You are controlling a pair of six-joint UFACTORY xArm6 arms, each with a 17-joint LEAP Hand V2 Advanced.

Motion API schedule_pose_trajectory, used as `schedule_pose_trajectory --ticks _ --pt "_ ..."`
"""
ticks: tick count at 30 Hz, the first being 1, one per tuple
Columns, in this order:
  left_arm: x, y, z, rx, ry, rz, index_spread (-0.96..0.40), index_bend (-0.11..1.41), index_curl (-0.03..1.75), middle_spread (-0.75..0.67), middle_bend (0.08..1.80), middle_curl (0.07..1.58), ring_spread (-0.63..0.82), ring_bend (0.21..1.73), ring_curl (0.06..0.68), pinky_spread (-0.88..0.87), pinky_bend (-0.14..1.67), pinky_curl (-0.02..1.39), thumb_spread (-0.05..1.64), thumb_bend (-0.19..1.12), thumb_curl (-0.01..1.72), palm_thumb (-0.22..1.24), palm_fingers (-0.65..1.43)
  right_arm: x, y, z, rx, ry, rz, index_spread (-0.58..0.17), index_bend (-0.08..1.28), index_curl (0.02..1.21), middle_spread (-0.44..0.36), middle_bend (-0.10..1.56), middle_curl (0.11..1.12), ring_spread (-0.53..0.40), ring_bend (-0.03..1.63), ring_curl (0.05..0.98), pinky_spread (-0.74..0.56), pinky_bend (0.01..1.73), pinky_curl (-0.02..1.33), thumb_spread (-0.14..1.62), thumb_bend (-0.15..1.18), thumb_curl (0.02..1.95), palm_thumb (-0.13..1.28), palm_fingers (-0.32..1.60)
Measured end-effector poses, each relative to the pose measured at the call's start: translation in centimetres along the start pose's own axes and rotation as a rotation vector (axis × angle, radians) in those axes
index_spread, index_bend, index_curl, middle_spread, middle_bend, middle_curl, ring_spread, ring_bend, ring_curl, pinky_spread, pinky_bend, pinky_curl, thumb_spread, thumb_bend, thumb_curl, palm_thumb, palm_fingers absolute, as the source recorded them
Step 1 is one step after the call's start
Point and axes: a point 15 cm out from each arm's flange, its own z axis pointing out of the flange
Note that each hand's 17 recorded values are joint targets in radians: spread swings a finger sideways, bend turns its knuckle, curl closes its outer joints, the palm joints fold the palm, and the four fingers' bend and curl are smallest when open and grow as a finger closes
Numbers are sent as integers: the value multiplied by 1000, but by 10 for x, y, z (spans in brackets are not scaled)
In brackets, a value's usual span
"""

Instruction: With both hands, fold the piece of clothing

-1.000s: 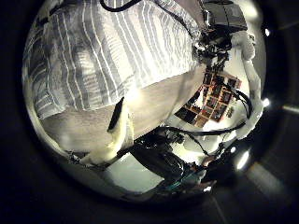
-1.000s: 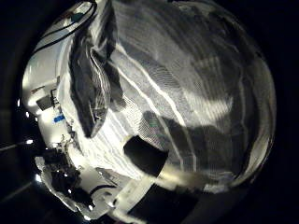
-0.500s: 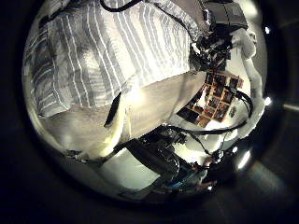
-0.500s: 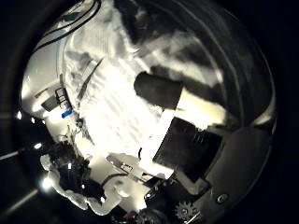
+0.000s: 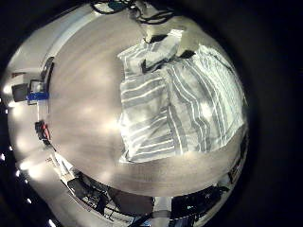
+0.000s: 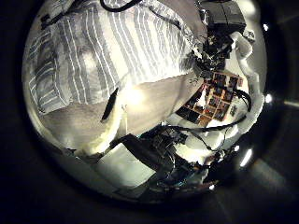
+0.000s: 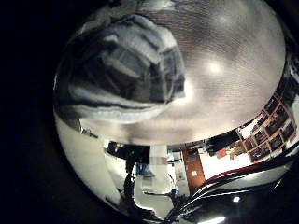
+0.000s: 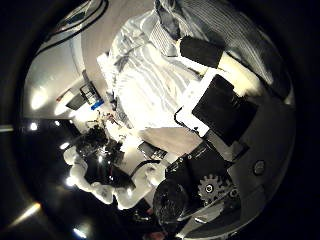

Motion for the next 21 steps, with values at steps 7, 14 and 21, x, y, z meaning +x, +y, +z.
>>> schedule_pose_trajectory --ticks 7,14,21 --pt "1 3 -3 7 -1 1 -1 177 366 234 183 333 365 637 223 457 325 346 1106 -21 346 504 128 -1 -6 -28 108 -55 -30 -283 1045 772 -158 1309 715 -195 1428 573 -261 1353 564 1089 88 612 997 1190" --pt "-3 5 -6 10 -5 -1 -8 177 367 233 183 330 363 634 222 459 320 343 1111 -21 345 506 136 12 5 -50 151 -57 -22 -277 1061 774 -149 1324 720 -191 1436 588 -249 1356 586 1096 67 671 1021 1181" --pt "-2 -4 12 -10 3 1 -10 177 367 233 184 328 363 628 222 459 317 341 1115 -20 345 510 136 69 20 -66 161 -63 74 -269 1067 771 -145 1329 720 -188 1443 596 -243 1347 603 1095 40 717 1033 1178"
